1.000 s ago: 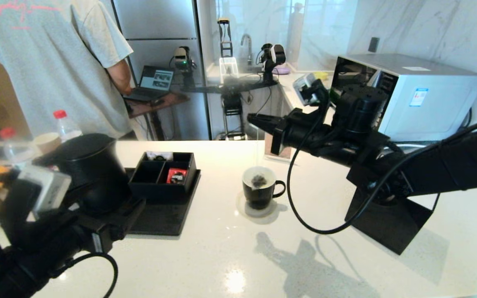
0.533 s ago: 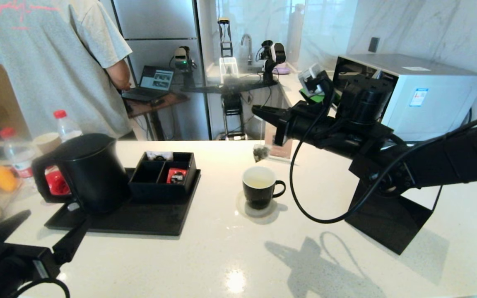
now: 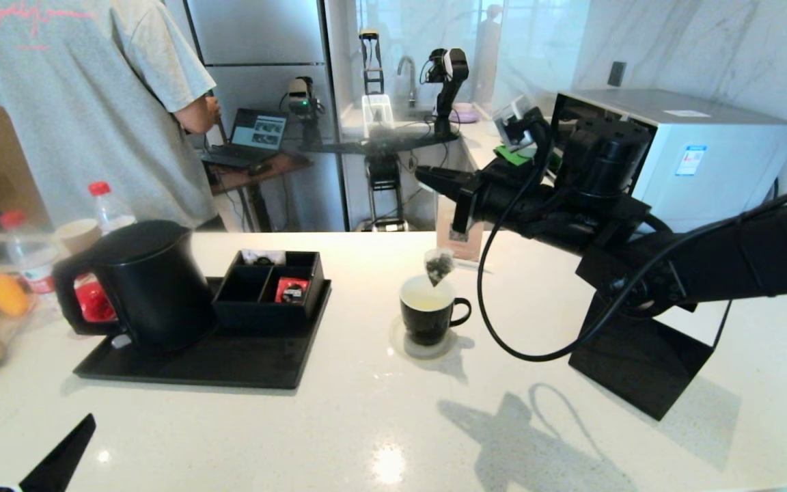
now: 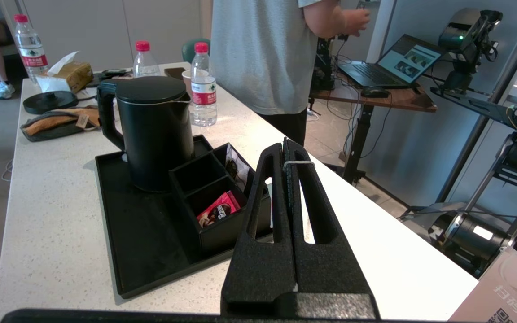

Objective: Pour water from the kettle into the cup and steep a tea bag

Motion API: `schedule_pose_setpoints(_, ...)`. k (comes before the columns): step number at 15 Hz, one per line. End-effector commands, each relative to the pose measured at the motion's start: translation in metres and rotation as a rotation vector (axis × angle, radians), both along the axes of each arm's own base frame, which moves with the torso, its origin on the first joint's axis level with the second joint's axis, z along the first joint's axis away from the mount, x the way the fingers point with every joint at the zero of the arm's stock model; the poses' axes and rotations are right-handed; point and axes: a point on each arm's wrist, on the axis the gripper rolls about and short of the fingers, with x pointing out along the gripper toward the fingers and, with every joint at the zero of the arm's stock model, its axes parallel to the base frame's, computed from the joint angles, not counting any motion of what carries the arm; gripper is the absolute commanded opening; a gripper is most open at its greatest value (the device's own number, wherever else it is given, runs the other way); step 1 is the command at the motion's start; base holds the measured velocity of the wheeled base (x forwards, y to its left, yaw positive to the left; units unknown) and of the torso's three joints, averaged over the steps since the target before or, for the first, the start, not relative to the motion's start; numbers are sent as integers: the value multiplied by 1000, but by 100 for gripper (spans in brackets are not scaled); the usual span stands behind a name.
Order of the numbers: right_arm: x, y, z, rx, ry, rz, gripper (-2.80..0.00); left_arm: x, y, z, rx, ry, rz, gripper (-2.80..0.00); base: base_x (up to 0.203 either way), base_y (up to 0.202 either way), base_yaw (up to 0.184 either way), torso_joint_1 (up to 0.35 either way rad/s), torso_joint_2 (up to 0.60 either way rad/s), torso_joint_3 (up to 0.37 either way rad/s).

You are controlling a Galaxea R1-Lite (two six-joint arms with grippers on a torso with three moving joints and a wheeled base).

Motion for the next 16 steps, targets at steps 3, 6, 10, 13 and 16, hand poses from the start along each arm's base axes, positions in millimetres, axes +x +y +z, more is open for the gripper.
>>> schedule_pose_setpoints(3,0,0,0,1,-5,4,-280,-43,3,-18,-6,-81,-7,0,0,0,0,0,0,0)
schedule_pose_setpoints(6,-1,1,-1,-2,2,7,-280,-51,2,-29,-12,-49,-49,0,0,0,0,0,0,0)
schedule_pose_setpoints(10,-1,1,-3,-7,7,6,-280,-71,-1,-46,-3,-115,-129,0,0,0,0,0,0,0)
schedule_pose_setpoints(13,-1,2,-4,-9,8,8,-280,-72,-1,-49,2,-102,-139,0,0,0,0,0,0,0)
schedule_pose_setpoints(16,1,3,-12,-18,23,8,-280,-72,-1,-49,3,-112,-138,0,0,0,0,0,0,0)
